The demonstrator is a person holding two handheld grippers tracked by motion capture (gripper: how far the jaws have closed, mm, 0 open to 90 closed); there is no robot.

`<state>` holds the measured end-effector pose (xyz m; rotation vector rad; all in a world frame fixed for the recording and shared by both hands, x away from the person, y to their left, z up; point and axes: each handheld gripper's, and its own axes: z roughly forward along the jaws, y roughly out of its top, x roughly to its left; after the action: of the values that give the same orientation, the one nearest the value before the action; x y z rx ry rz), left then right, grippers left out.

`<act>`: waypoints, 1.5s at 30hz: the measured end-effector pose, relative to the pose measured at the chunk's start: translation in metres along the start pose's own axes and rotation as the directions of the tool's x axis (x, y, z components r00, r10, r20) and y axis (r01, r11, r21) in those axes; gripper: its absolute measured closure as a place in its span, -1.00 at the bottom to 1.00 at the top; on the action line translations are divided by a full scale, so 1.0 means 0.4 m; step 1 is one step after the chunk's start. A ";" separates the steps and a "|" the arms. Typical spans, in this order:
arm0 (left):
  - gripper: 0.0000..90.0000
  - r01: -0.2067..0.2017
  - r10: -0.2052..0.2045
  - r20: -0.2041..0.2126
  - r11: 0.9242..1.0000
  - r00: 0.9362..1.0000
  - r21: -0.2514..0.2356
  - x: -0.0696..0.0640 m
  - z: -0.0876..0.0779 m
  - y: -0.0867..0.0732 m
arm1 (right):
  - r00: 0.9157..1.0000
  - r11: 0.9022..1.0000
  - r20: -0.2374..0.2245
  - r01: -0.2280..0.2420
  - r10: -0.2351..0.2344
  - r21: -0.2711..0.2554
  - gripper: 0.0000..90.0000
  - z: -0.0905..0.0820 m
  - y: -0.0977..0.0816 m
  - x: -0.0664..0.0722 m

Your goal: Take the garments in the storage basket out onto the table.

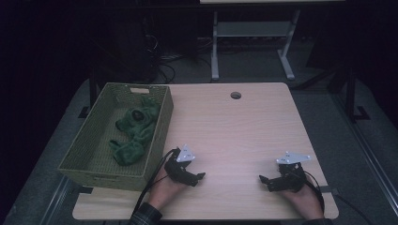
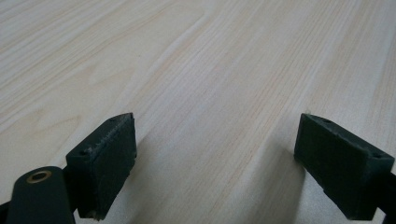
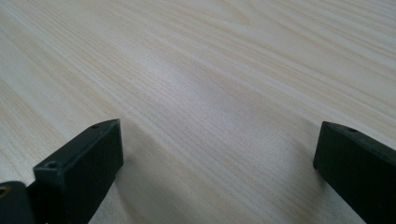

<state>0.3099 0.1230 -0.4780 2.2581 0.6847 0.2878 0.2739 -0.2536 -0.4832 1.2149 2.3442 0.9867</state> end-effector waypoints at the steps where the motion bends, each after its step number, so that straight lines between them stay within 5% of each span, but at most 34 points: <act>1: -0.73 0.000 0.000 0.000 1.000 1.000 0.000 0.000 0.000 0.000 | 1.000 1.000 0.000 0.000 0.000 0.000 -0.98 0.000 0.000 0.000; 26: -0.71 0.011 -0.011 0.001 0.998 1.000 0.057 0.005 -0.022 0.037 | 1.000 1.000 -0.002 -0.002 0.002 0.003 -0.98 0.000 0.001 0.000; 45: -0.70 0.024 -0.025 0.013 0.998 1.000 0.052 0.005 -0.076 0.091 | 1.000 1.000 -0.002 -0.001 0.001 0.002 -0.98 0.000 0.001 0.000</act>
<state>0.3137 0.1211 -0.4309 2.2973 0.7196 0.2452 0.2742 -0.2535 -0.4831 1.2169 2.3470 0.9858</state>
